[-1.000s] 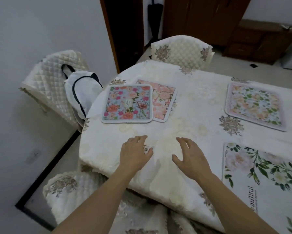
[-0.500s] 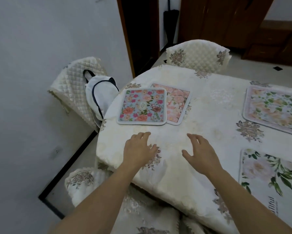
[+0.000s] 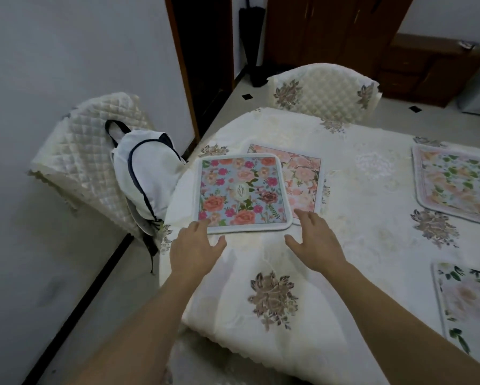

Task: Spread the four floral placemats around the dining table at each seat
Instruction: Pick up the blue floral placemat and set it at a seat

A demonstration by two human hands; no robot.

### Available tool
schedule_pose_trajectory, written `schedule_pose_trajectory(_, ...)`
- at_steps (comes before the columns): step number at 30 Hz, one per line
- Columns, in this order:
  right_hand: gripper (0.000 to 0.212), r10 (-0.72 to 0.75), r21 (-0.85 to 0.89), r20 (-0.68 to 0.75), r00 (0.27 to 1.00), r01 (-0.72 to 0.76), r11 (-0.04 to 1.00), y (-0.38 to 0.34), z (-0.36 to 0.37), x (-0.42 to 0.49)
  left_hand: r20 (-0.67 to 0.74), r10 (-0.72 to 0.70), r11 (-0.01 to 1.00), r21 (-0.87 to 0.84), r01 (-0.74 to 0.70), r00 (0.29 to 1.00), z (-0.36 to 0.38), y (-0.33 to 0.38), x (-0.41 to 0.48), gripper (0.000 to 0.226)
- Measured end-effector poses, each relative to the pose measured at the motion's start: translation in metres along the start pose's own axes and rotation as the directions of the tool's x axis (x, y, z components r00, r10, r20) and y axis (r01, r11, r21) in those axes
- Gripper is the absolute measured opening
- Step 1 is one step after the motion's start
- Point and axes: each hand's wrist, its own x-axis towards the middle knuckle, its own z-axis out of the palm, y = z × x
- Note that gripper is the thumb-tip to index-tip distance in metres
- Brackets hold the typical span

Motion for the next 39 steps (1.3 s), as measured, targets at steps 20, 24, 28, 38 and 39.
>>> schedule_pose_trajectory(20, 0.079, 0.263, -0.009, -0.021, 0.965, -0.263, 0.965, 0.003, 0.053, 0.167, 0.035, -0.231, 0.944, -0.232, 0.233, 0.972, 0.058, -0.028, 0.171, 0.076)
schedule_pose_trajectory(24, 0.081, 0.332, 0.008, -0.005, 0.943, -0.332, 0.943, 0.002, 0.062, 0.18, 0.086, -0.294, 0.91, -0.28, 0.307, 0.952, 0.059, -0.029, 0.183, 0.086)
schedule_pose_trajectory(28, 0.079, 0.401, 0.235, 0.056, 0.914, -0.402, 0.885, -0.001, 0.061, 0.189, 0.115, -0.268, 0.872, -0.393, 0.291, 0.957, 0.059, -0.033, 0.189, 0.069)
schedule_pose_trajectory(38, 0.029, 0.438, 0.597, 0.114, 0.892, -0.414, 0.687, -0.002, 0.046, 0.141, 0.143, -0.092, 0.754, -0.636, 0.163, 0.985, 0.038, -0.027, 0.161, 0.03)
schedule_pose_trajectory(39, 0.028, 0.444, 0.614, 0.107, 0.889, -0.411, 0.674, -0.001, 0.042, 0.131, 0.145, -0.082, 0.747, -0.646, 0.157, 0.986, 0.036, -0.024, 0.155, 0.028)
